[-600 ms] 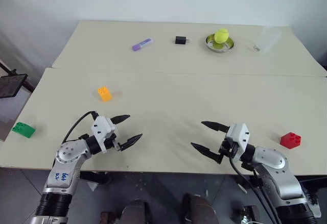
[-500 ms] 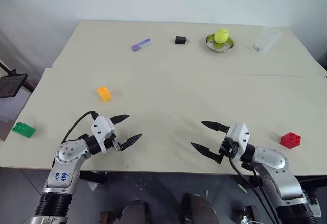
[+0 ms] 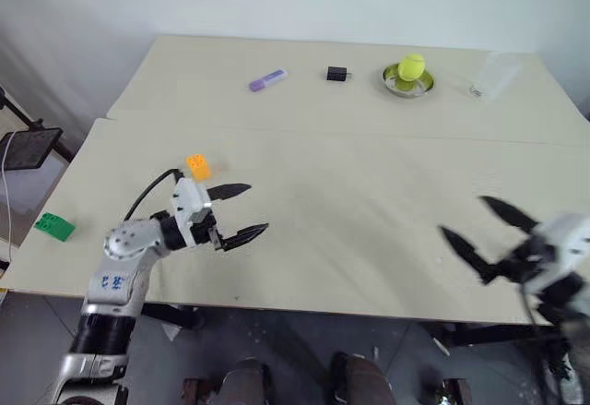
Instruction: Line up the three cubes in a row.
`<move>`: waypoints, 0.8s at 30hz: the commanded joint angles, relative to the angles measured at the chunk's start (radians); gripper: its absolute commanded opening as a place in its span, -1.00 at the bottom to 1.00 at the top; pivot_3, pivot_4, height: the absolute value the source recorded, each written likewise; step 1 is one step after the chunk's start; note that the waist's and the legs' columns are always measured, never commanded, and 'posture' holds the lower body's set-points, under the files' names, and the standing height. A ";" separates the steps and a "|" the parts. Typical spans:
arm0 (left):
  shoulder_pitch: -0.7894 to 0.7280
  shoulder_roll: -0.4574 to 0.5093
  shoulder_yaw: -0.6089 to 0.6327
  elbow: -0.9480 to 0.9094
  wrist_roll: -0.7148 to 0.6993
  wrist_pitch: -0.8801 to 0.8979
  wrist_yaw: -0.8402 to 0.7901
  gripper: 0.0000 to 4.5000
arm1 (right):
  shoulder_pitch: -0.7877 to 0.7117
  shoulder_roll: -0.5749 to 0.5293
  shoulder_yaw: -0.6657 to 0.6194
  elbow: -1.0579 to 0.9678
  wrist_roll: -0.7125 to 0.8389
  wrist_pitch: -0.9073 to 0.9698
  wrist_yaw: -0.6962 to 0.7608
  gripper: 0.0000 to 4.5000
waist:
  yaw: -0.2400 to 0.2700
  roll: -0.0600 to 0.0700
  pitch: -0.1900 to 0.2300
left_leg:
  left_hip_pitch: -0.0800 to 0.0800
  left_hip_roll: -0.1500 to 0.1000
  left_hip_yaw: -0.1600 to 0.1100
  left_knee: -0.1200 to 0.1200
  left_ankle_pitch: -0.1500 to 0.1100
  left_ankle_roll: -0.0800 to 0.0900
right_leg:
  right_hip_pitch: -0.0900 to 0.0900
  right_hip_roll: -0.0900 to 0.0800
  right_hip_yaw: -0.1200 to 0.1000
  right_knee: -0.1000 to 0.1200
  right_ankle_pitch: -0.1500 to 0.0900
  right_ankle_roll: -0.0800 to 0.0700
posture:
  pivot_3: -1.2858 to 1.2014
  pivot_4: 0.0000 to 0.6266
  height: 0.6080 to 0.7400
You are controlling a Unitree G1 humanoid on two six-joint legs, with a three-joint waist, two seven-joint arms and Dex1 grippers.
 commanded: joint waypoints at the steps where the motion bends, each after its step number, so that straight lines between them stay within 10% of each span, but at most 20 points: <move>1: -0.038 -0.039 -0.070 0.002 0.004 -0.009 -0.053 0.99 | 0.134 0.040 -0.226 -0.035 0.042 -0.006 -0.027 1.00 | 0.001 0.000 0.000 | 0.000 0.000 0.000 -0.001 0.000 0.000 | 0.000 0.000 0.000 0.000 0.000 0.000 | 0.03 -0.52 1.00; 11: -0.119 -0.161 -0.178 0.101 0.071 -0.059 -0.088 0.99 | 0.261 0.127 -0.305 0.064 0.041 0.078 -0.157 1.00 | -0.034 0.003 -0.002 | 0.002 0.000 0.003 -0.003 0.000 0.001 | -0.001 0.001 0.005 -0.003 0.000 0.000 | 0.03 -0.52 1.00; 24: -0.091 -0.150 -0.153 0.073 0.066 -0.043 -0.085 0.99 | -0.182 -0.059 -0.113 0.016 0.094 0.729 -0.682 1.00 | -0.003 0.005 -0.003 | -0.001 0.000 -0.005 0.001 0.000 0.002 | -0.002 0.000 0.006 0.000 0.000 0.000 | 0.03 -0.52 1.00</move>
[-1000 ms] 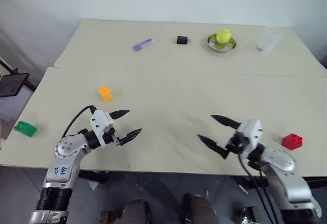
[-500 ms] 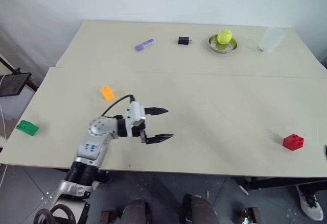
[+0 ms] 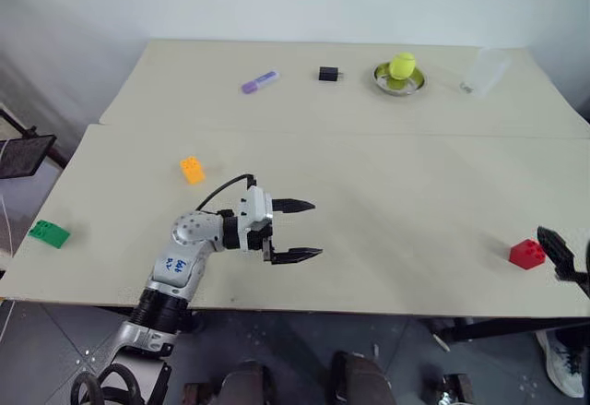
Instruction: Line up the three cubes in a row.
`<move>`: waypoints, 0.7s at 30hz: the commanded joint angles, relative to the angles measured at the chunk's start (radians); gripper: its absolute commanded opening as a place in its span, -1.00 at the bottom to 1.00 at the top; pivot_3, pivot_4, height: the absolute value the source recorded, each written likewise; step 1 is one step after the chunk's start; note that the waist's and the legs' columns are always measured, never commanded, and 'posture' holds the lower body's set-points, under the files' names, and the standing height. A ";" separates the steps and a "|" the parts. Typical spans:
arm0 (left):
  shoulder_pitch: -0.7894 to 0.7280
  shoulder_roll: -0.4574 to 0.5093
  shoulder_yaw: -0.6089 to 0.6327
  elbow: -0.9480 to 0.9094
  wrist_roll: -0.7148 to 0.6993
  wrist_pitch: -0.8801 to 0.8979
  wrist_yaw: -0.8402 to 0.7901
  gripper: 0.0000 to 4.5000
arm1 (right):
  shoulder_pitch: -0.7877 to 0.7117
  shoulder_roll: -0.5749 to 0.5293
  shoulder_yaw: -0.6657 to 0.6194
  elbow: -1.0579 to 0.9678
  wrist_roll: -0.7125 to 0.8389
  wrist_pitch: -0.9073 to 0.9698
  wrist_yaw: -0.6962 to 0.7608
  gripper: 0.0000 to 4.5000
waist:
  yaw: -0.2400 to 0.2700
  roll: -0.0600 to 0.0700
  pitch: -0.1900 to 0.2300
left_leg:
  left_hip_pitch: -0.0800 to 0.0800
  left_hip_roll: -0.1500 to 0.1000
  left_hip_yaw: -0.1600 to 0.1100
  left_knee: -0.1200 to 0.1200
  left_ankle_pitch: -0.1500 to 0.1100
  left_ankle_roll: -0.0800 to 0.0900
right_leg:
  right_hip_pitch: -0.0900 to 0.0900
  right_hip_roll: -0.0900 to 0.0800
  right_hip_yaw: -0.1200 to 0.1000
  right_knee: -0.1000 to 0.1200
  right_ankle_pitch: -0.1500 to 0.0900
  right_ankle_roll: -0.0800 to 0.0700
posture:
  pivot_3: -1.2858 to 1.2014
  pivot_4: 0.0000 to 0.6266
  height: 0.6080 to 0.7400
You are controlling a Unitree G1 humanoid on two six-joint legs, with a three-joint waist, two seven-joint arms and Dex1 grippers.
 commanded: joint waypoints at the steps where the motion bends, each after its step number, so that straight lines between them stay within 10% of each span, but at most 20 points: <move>1: 0.012 0.005 0.020 -0.039 -0.004 -0.013 0.012 0.99 | -0.056 0.002 0.024 0.034 -0.051 0.071 -0.096 1.00 | 0.005 0.000 0.000 | 0.000 0.000 0.000 0.000 0.000 0.000 | 0.000 0.000 -0.001 0.000 0.000 0.000 | 0.03 -0.52 1.00; 12: 0.022 0.012 0.026 -0.055 0.006 -0.020 0.037 0.99 | -0.112 0.100 0.096 0.069 -0.138 0.163 -0.159 1.00 | 0.001 0.000 0.000 | -0.003 -0.001 0.005 0.001 0.000 0.000 | 0.000 0.000 -0.002 0.000 0.000 0.001 | 0.03 -0.52 1.00; 21: 0.009 0.016 0.036 -0.035 0.015 -0.036 0.049 1.00 | -0.137 0.066 0.171 0.041 -0.143 0.113 -0.010 -0.16 | -0.001 0.000 0.000 | -0.003 0.000 0.005 0.001 0.000 0.000 | 0.000 0.000 -0.002 0.000 0.000 0.001 | 0.03 -0.52 1.00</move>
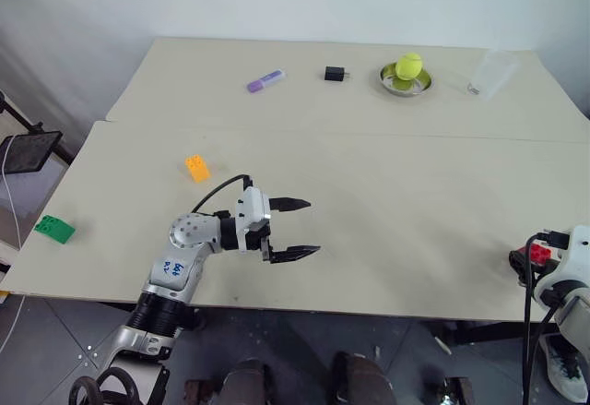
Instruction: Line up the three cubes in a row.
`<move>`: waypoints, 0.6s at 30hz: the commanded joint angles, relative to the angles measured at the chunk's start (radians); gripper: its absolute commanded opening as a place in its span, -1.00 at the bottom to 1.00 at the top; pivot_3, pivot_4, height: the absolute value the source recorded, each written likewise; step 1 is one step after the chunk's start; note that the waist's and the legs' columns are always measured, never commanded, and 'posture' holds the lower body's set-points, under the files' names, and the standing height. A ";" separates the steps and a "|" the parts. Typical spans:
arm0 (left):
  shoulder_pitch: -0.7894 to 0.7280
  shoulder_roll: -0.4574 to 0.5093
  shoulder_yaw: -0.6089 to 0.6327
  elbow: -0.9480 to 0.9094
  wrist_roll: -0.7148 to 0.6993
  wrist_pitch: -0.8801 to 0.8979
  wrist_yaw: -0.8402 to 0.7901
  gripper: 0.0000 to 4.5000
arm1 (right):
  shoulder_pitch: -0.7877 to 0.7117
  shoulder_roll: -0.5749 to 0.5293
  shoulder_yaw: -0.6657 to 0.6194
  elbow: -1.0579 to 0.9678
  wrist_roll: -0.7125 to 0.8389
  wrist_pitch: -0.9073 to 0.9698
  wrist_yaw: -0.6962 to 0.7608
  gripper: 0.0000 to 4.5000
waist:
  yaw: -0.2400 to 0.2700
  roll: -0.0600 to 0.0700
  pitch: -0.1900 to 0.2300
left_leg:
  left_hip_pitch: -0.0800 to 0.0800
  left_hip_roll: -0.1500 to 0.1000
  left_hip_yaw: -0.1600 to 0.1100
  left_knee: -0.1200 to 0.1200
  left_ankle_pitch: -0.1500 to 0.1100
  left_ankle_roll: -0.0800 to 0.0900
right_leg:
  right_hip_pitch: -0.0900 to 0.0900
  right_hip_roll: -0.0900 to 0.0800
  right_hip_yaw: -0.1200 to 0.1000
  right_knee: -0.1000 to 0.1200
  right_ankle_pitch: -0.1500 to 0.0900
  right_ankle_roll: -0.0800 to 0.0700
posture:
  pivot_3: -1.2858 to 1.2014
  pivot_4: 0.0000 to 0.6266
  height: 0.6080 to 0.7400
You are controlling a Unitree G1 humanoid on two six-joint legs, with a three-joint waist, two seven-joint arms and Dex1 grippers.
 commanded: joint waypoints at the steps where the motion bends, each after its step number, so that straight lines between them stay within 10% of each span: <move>1: -0.004 0.013 0.027 -0.030 0.001 -0.016 0.012 1.00 | -0.029 -0.079 0.064 -0.046 0.004 -0.056 0.131 -0.28 | -0.002 0.000 0.000 | 0.000 0.000 0.000 0.000 0.000 0.000 | 0.000 0.000 0.000 0.000 0.000 0.000 | 0.03 -0.52 1.00; 7: 0.048 0.050 0.053 -0.069 0.002 0.002 0.043 1.00 | -0.251 -0.205 0.300 0.024 0.100 -0.131 0.541 -0.34 | -0.029 0.000 0.000 | 0.002 0.001 -0.003 -0.002 0.000 0.000 | -0.001 0.000 0.001 0.000 0.000 0.000 | 0.03 -0.52 1.00; 10: 0.141 0.092 0.096 -0.139 -0.012 0.034 0.074 1.00 | -0.459 -0.306 0.683 0.166 -0.122 -0.465 1.000 -0.34 | -0.047 0.000 0.001 | 0.003 0.001 -0.005 -0.003 0.000 0.000 | 0.000 0.001 0.002 0.000 0.000 0.000 | 0.03 -0.52 1.00; 18: 0.387 0.164 0.255 -0.331 -0.079 0.119 0.164 1.00 | -0.852 -0.089 0.994 0.750 -0.414 -0.902 1.266 -0.34 | -0.045 -0.002 0.003 | 0.000 0.000 -0.005 -0.003 0.001 -0.001 | 0.000 -0.001 -0.005 0.001 0.001 0.002 | 0.03 -0.52 1.00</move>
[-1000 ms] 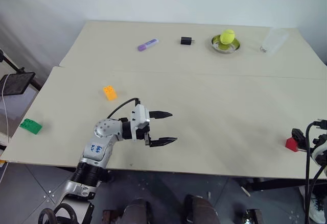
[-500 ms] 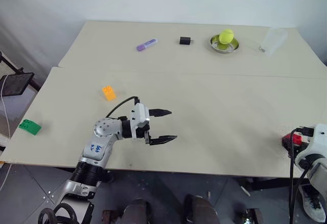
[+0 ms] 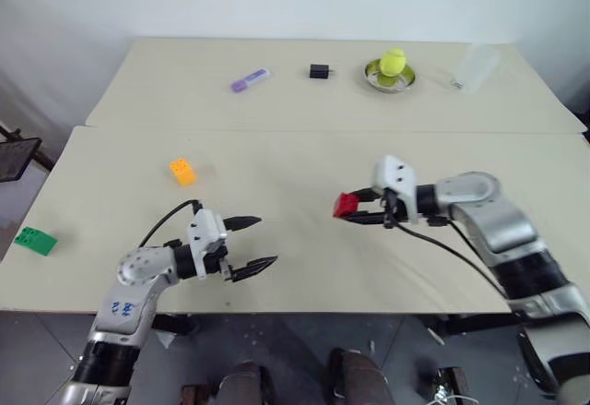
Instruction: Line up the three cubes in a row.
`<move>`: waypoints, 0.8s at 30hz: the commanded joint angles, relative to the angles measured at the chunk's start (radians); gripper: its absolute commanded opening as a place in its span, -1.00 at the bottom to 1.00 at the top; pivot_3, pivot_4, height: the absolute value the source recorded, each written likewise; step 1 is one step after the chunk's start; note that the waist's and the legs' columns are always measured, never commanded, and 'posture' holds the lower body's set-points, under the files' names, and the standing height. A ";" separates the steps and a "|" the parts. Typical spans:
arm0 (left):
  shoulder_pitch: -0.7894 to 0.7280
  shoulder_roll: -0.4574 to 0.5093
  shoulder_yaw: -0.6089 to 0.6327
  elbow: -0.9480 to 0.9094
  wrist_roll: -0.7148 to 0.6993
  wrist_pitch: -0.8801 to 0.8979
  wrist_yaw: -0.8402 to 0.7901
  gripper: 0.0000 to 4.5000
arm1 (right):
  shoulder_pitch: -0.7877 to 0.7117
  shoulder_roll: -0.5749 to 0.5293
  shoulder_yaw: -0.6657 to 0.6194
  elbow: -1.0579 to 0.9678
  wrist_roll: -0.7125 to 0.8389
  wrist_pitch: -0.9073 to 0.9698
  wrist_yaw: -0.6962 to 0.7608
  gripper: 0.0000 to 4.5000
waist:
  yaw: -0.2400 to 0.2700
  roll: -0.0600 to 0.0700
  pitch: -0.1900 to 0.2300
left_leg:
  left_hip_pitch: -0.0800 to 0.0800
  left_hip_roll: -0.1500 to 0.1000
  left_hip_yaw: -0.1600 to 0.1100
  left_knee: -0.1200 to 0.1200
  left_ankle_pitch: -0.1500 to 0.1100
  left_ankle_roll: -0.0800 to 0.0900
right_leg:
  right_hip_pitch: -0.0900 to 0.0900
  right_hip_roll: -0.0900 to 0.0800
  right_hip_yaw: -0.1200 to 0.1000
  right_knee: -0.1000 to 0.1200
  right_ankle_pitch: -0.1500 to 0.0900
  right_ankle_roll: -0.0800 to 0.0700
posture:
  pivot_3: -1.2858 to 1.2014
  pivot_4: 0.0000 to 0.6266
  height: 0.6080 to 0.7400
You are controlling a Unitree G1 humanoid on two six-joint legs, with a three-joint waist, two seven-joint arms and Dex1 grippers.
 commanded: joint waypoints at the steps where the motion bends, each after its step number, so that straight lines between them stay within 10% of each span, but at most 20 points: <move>1: 0.065 0.019 0.076 -0.099 -0.037 0.020 0.045 1.00 | -0.076 0.041 0.025 0.156 -0.064 -0.137 0.089 -0.34 | 0.004 0.000 0.000 | 0.000 0.000 -0.001 0.001 0.000 0.000 | 0.000 0.000 0.000 0.001 0.000 0.000 | 0.03 -0.52 1.00; 9: 0.175 0.023 0.177 -0.141 -0.039 0.016 0.118 1.00 | -0.131 0.105 0.029 0.331 -0.126 -0.243 0.150 -0.34 | -0.002 0.000 0.000 | 0.000 0.000 -0.001 0.002 0.000 0.000 | 0.001 0.000 -0.001 0.001 0.000 0.000 | 0.03 -0.52 1.00; 18: 0.162 -0.077 0.306 -0.105 -0.056 -0.023 0.324 1.00 | -0.061 0.079 -0.118 0.193 -0.040 -0.241 0.123 0.97 | -0.003 0.000 0.000 | 0.000 0.000 -0.001 0.002 0.000 -0.001 | 0.001 0.000 -0.001 0.002 0.000 0.000 | 0.03 -0.52 1.00; 24: 0.229 -0.206 0.476 -0.111 -0.056 -0.075 0.546 1.00 | 0.167 0.028 -0.296 -0.079 0.164 -0.195 0.169 0.99 | 0.002 0.000 0.000 | 0.000 0.000 -0.002 0.002 0.000 -0.001 | 0.002 0.000 -0.001 0.001 0.000 0.000 | 0.03 -0.52 1.00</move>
